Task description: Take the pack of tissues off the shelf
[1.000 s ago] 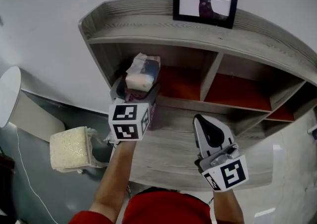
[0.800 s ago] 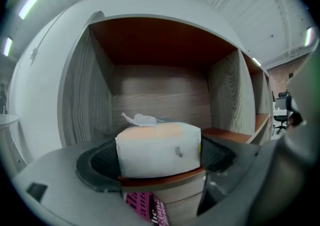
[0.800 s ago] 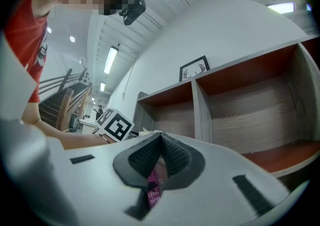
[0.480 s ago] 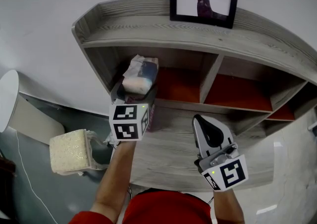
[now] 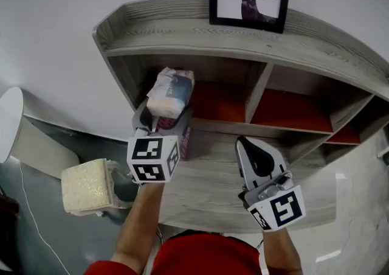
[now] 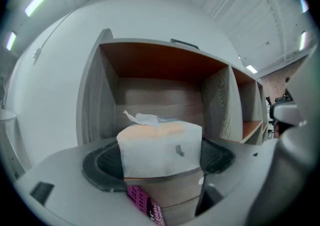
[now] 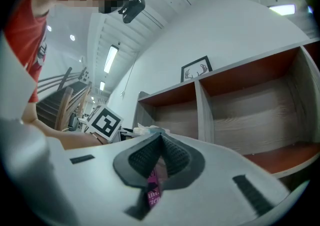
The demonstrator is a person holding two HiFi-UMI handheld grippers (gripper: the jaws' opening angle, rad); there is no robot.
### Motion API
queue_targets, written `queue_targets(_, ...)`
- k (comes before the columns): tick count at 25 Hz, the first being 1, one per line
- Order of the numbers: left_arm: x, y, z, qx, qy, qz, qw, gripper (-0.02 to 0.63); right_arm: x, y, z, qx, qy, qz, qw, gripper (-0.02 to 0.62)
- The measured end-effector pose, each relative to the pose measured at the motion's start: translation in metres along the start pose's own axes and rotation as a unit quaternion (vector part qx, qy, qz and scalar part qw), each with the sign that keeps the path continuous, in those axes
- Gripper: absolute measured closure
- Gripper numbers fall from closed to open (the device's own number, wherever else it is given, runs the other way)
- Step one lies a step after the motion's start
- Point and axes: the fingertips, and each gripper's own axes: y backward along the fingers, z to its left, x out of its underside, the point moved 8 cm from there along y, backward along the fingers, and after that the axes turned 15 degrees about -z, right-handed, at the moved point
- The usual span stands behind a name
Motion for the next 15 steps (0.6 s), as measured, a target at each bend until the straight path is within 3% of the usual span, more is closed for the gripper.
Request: queue_targets(15, -0.046, 0.095, -0.025, 0.034, 0.040, -0.079, 0.9955, 0.187, -0.009, 0.015, 0.021, 0.003, -0.010, -0.013, 1.000, 0.591)
